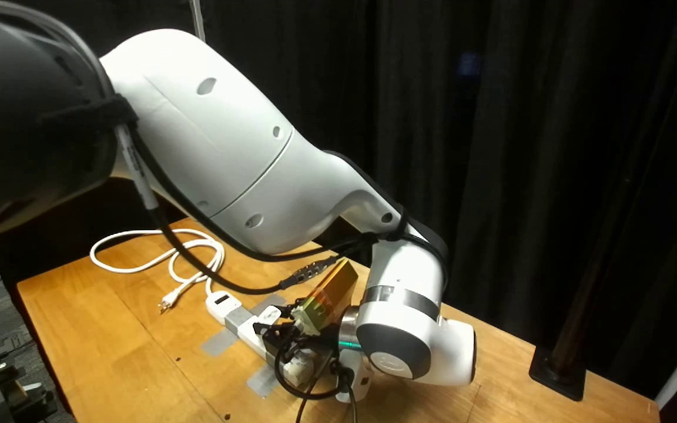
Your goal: Plug in the charger head into the extension cord
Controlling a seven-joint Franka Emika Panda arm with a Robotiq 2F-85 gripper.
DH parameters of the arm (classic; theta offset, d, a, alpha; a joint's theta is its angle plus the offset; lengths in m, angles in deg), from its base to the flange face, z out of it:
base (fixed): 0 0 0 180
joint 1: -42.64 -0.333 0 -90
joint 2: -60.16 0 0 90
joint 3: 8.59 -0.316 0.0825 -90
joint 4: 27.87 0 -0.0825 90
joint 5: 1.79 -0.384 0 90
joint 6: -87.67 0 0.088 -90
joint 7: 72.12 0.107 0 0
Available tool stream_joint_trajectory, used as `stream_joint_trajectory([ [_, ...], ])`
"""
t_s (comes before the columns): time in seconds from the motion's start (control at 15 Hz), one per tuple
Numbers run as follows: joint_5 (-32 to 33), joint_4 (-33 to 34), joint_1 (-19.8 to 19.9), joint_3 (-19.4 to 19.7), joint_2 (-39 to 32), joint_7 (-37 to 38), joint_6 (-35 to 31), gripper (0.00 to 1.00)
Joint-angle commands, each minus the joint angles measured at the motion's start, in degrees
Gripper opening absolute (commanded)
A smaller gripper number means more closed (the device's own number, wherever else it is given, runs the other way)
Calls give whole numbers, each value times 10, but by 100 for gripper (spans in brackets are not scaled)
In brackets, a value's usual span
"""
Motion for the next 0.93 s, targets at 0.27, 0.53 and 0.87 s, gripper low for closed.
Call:
stream_joint_trajectory([
  [0.27, 0, 2, -4, 6, -21, 2, 3, 23],
  [0.53, -3, 1, -7, 8, -25, 0, -8, 23],
  [0.87, -19, -8, -7, 8, -30, 0, -18, 23],
])
